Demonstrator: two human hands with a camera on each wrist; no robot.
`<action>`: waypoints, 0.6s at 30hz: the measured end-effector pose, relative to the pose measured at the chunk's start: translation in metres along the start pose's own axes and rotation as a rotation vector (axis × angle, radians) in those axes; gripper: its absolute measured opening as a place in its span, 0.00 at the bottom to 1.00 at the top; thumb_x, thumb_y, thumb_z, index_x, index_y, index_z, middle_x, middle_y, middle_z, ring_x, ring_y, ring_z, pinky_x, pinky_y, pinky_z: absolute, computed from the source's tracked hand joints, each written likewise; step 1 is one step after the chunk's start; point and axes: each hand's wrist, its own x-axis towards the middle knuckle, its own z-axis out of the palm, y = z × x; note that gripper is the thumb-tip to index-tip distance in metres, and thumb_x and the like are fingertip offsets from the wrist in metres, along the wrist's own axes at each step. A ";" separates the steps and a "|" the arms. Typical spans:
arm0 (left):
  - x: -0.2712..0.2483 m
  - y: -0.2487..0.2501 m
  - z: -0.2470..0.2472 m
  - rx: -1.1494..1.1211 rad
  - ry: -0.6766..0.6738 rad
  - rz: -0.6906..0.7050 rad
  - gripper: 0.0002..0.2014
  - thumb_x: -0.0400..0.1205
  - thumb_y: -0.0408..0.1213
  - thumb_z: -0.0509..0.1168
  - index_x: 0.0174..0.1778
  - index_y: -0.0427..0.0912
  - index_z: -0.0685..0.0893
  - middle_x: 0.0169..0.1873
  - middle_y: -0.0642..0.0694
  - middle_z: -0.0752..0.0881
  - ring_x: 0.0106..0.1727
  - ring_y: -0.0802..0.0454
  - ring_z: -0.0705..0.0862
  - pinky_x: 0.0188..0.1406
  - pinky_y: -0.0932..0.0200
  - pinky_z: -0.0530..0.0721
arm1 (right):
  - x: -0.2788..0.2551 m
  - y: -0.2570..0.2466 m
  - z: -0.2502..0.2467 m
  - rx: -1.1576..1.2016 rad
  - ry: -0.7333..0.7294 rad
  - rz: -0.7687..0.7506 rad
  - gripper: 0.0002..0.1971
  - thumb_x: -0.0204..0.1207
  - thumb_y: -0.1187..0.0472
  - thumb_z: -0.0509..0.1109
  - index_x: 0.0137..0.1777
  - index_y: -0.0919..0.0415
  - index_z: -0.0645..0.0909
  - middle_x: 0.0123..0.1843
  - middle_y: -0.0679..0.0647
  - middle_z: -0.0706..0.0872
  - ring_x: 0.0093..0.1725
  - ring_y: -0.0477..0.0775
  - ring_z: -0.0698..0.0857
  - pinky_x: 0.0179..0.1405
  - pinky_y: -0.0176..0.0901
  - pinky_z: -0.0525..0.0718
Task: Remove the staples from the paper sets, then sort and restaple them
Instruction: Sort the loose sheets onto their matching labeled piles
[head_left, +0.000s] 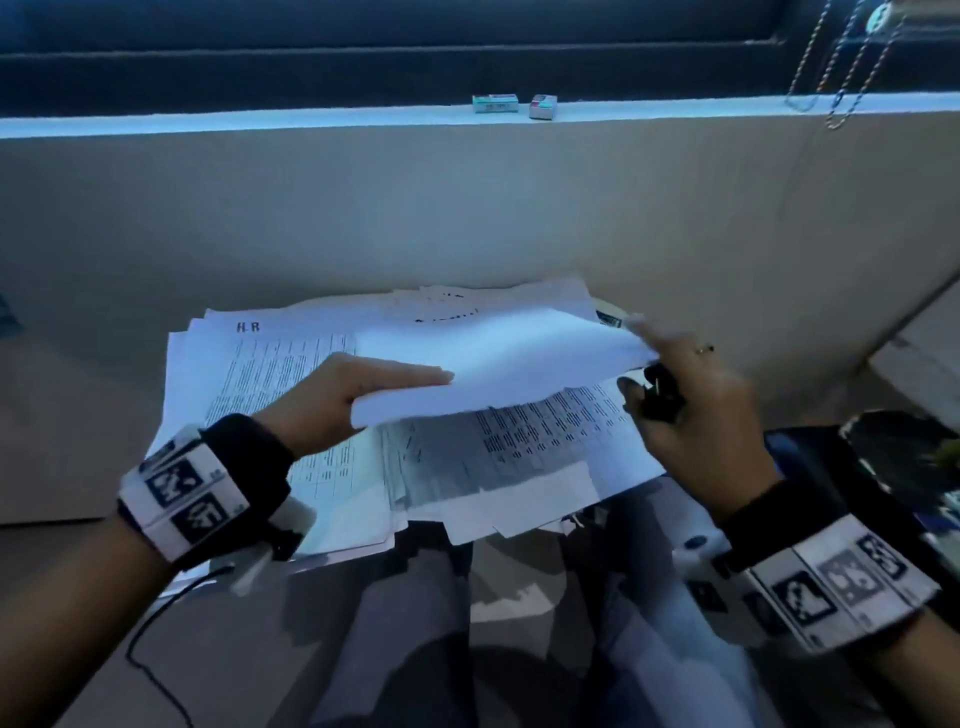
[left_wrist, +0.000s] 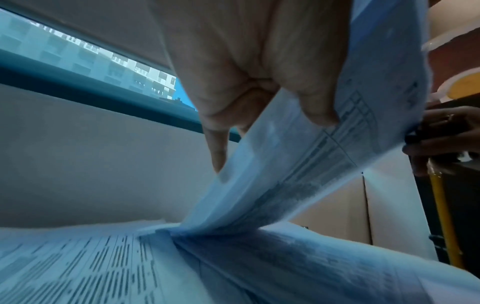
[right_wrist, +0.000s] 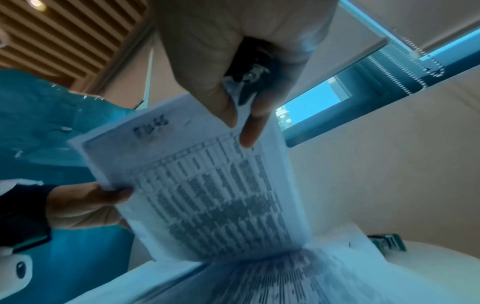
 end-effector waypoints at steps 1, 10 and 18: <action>0.002 0.000 -0.004 -0.040 -0.004 -0.026 0.23 0.80 0.31 0.66 0.61 0.68 0.78 0.59 0.69 0.81 0.63 0.66 0.81 0.62 0.72 0.76 | 0.004 0.005 -0.002 0.018 -0.012 0.033 0.18 0.69 0.57 0.62 0.59 0.57 0.80 0.45 0.57 0.86 0.38 0.49 0.75 0.33 0.42 0.71; 0.019 0.007 -0.050 0.280 -0.337 -0.196 0.44 0.78 0.24 0.64 0.46 0.94 0.65 0.66 0.66 0.74 0.74 0.66 0.68 0.74 0.55 0.69 | 0.044 0.001 -0.036 -0.121 -0.541 -0.013 0.03 0.67 0.62 0.67 0.34 0.56 0.81 0.26 0.47 0.81 0.27 0.53 0.82 0.28 0.43 0.77; 0.024 0.077 -0.068 -0.047 -0.288 -0.276 0.48 0.46 0.67 0.77 0.65 0.79 0.68 0.65 0.72 0.77 0.70 0.71 0.71 0.70 0.62 0.64 | 0.076 0.006 -0.007 0.196 -0.669 0.439 0.10 0.71 0.70 0.73 0.35 0.62 0.74 0.25 0.53 0.72 0.15 0.47 0.72 0.17 0.37 0.71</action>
